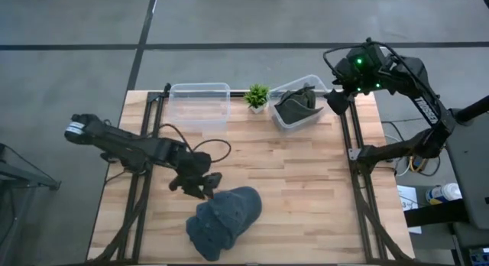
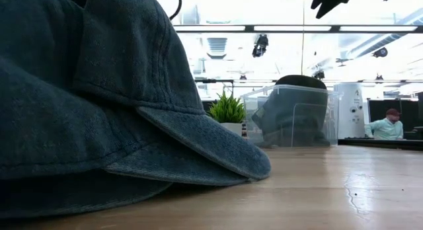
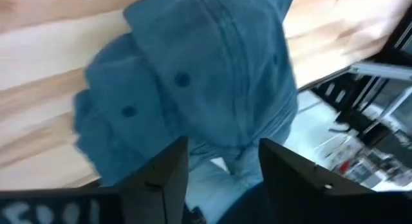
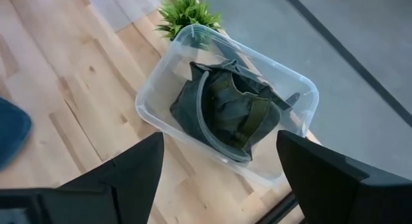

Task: Pick & Place hat
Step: Put the top dark blue cap into the left transparent bin

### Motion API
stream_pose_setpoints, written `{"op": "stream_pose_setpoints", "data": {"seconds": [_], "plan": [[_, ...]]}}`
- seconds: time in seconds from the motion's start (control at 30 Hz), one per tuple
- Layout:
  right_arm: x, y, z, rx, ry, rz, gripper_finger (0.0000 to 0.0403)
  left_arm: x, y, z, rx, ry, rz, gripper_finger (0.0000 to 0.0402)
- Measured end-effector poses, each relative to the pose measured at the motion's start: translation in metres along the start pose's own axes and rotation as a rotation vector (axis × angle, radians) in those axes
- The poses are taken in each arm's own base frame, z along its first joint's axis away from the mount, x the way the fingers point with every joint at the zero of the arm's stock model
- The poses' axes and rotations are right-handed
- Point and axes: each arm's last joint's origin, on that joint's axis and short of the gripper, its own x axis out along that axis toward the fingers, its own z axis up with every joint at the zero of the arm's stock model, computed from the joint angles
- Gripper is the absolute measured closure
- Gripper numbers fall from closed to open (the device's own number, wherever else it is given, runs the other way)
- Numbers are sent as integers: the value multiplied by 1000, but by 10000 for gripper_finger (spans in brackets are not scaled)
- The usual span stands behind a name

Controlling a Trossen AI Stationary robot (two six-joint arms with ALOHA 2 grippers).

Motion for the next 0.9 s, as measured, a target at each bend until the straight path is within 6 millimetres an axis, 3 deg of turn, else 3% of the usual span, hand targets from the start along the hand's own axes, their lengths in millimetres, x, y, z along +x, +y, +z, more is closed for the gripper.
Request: {"op": "stream_pose_setpoints", "data": {"seconds": [0.2,0.37,0.5,0.77,0.9], "plan": [[-1,0,-6,-32,-36,3,101,23,-3,-5,-72,37,27,207],[-4,1,-8,-64,-48,46,101,20,-1,-13,-110,58,26,207],[-4,2,-7,-84,-53,72,105,16,-1,-16,-159,-63,-38,207],[-5,2,-7,-97,-65,74,110,28,7,-23,-238,-41,64,207],[-6,2,-8,-95,-72,74,108,28,6,-21,-251,-104,29,207]]}}
